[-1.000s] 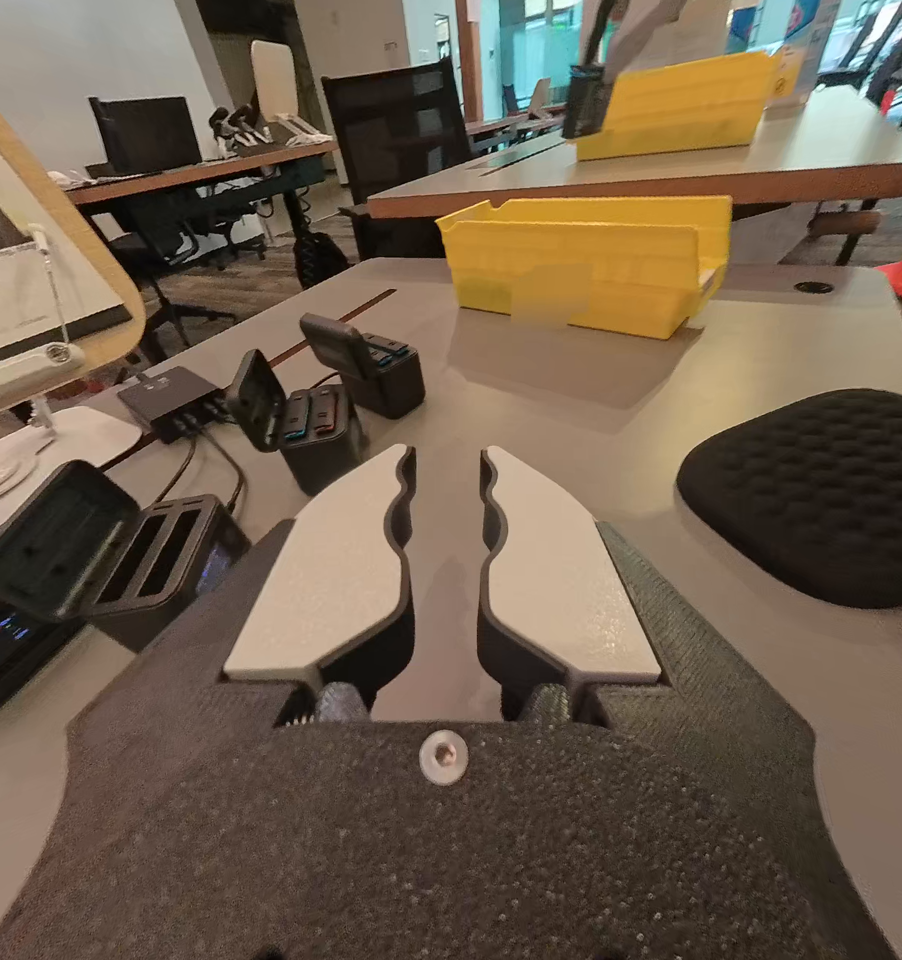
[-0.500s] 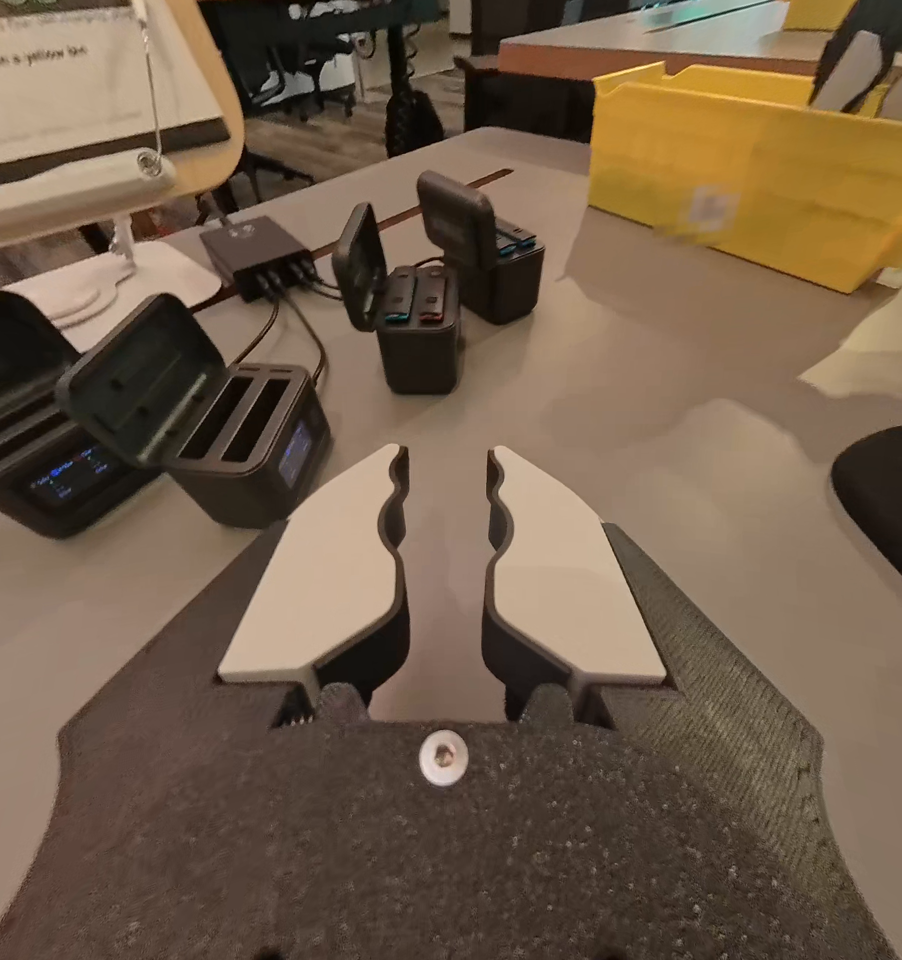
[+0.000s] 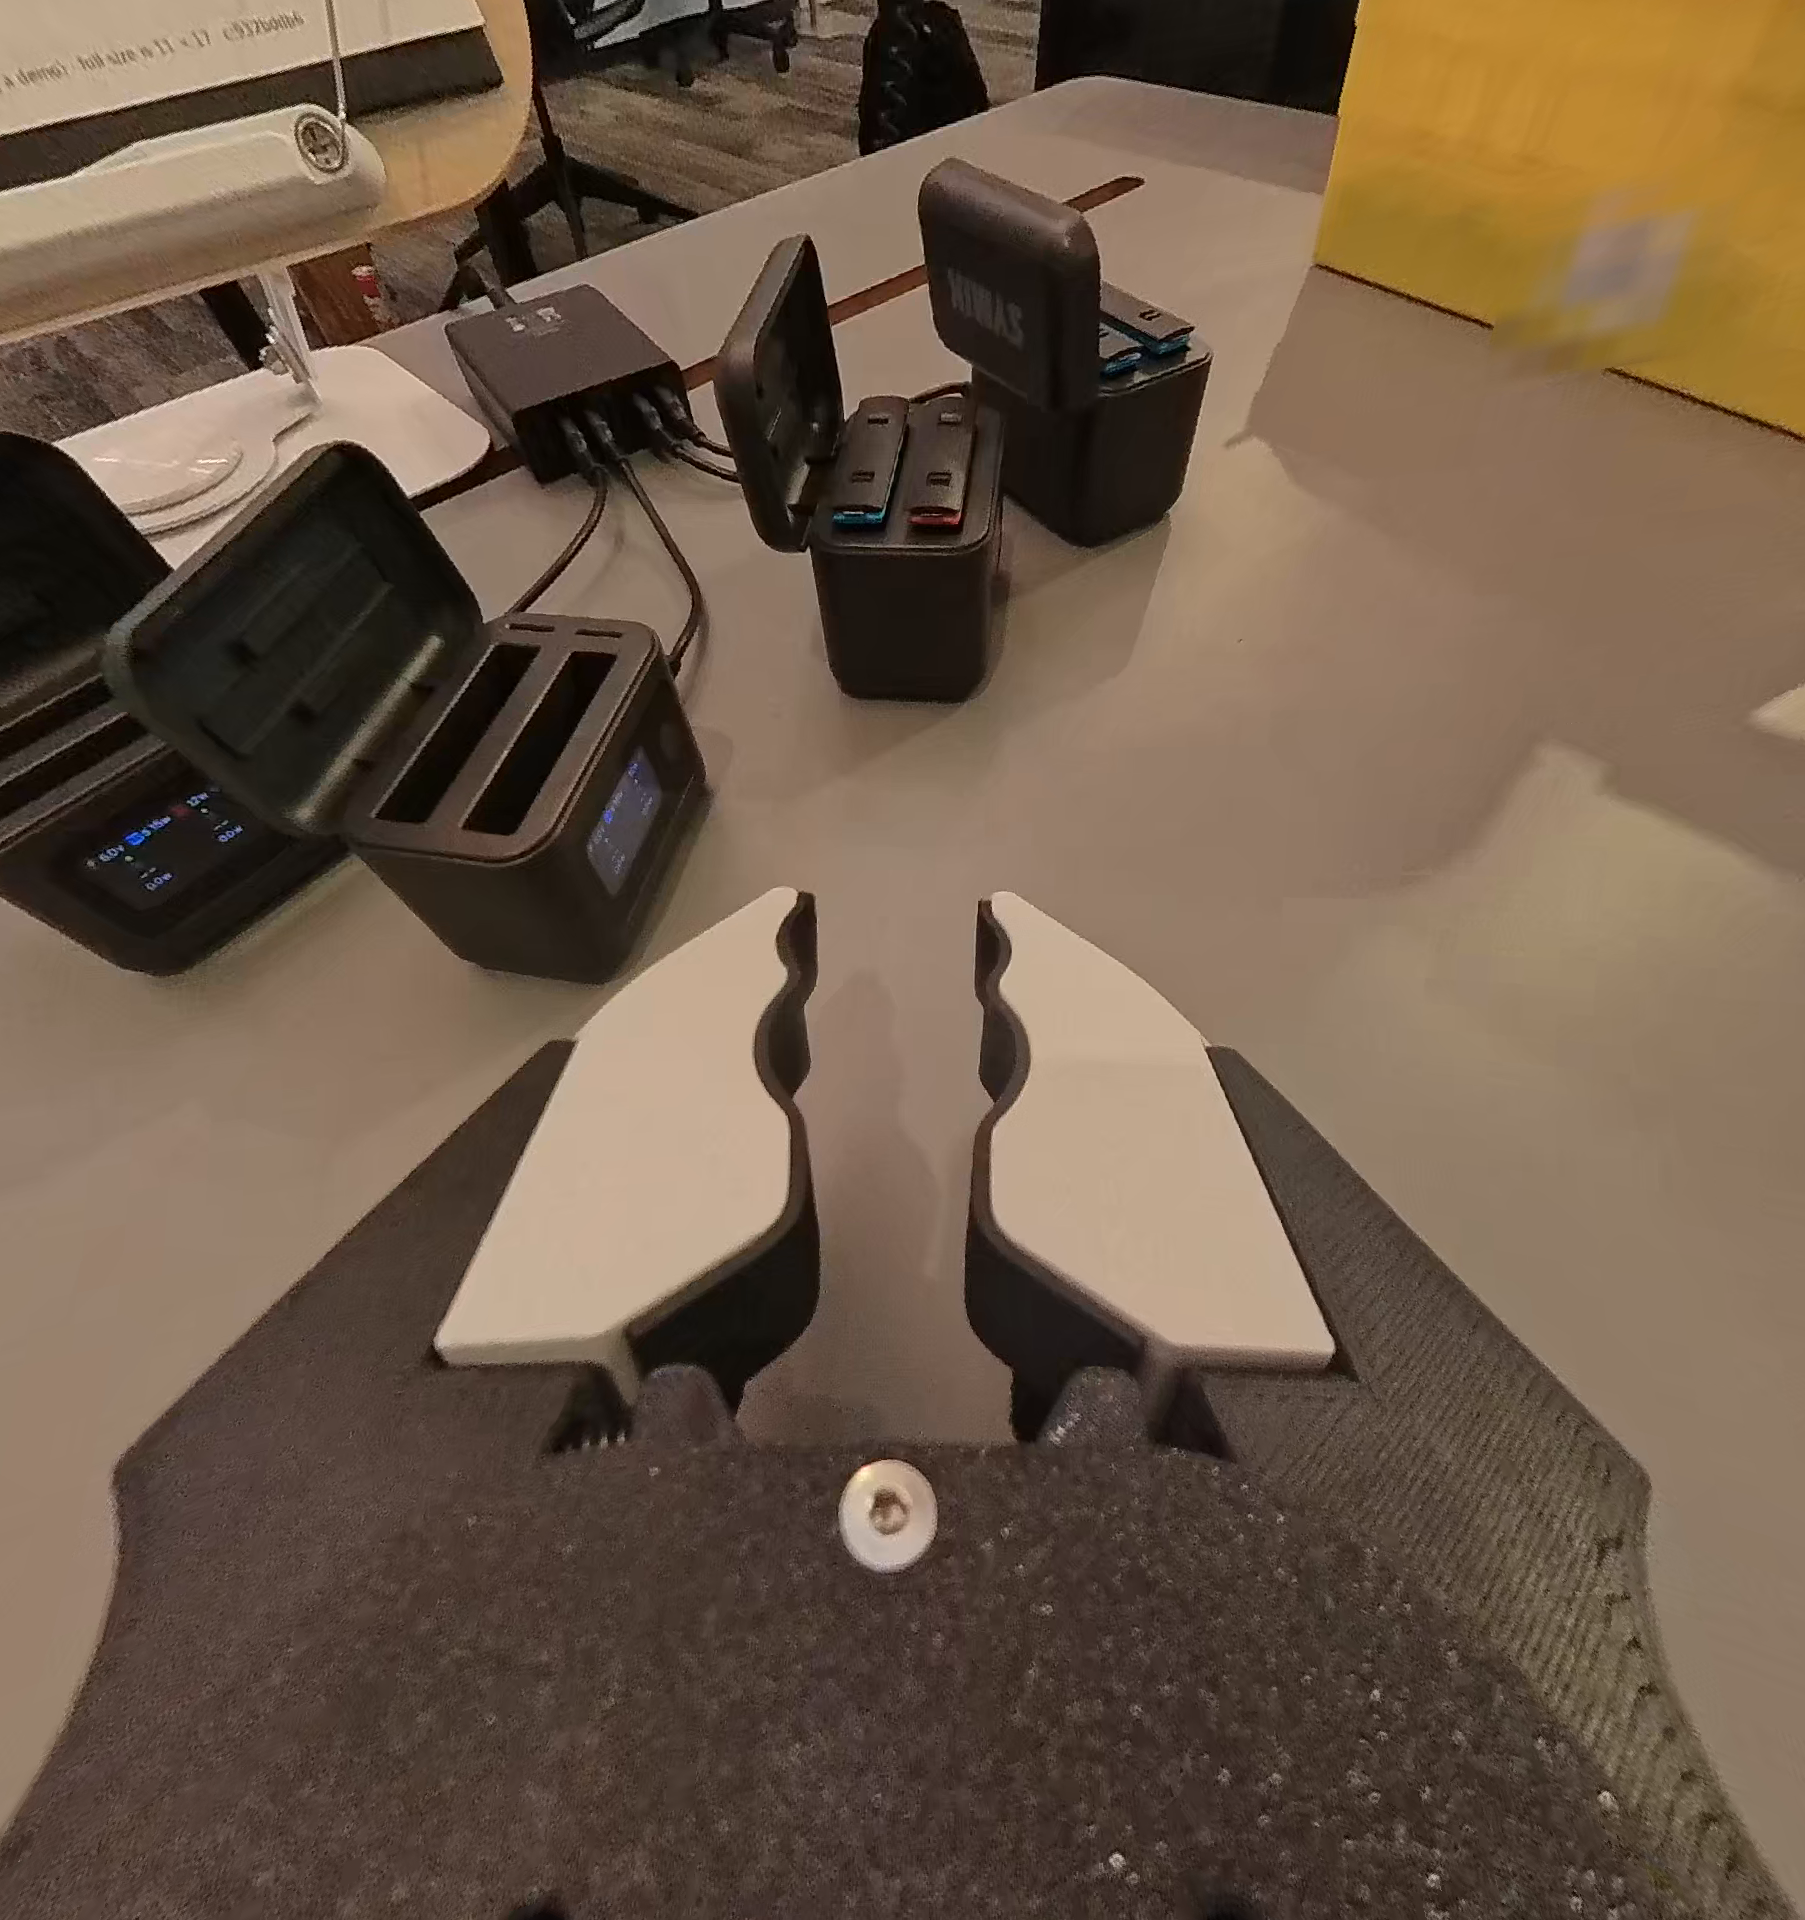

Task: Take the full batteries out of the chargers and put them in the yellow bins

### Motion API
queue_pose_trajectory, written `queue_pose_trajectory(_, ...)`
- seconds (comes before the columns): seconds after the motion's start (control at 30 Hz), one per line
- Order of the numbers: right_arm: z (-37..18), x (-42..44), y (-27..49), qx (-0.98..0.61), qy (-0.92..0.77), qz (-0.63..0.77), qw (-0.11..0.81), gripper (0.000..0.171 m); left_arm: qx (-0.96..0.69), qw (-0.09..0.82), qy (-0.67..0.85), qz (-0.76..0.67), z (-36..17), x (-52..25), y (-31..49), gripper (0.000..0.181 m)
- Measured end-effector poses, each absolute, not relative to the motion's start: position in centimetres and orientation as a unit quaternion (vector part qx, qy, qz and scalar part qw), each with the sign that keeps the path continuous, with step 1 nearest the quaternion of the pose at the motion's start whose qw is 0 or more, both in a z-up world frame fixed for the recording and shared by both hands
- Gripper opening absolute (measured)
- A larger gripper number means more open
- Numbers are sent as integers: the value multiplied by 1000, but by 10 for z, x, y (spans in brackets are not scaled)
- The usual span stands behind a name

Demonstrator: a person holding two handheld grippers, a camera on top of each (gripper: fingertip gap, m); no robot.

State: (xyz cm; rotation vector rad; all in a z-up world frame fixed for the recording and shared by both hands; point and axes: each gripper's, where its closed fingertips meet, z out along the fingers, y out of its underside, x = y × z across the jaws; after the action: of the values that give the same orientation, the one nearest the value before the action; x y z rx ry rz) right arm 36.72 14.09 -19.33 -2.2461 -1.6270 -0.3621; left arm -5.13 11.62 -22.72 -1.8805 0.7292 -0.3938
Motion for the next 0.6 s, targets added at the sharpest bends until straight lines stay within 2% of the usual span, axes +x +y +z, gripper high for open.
queue_pose_trajectory(0.13, -146, 339, 151, -803, -510, -138, 276, 21, -785, 517, 300, -161, -228, -53, 117, 30)
queue_pose_trajectory(0.3, -108, 265, 144, -792, -454, -106, 393, 21, -786, 519, 299, -157, -228, -53, 118, 30)
queue_pose_trajectory(0.4, -111, 210, 132, -785, -449, -32, 425, 21, -786, 518, 300, -154, -228, -53, 118, 33)
queue_pose_trajectory(0.6, -142, 127, 136, -772, -433, 91, 456, 33, -822, 483, 277, -119, -241, -69, 133, 60)
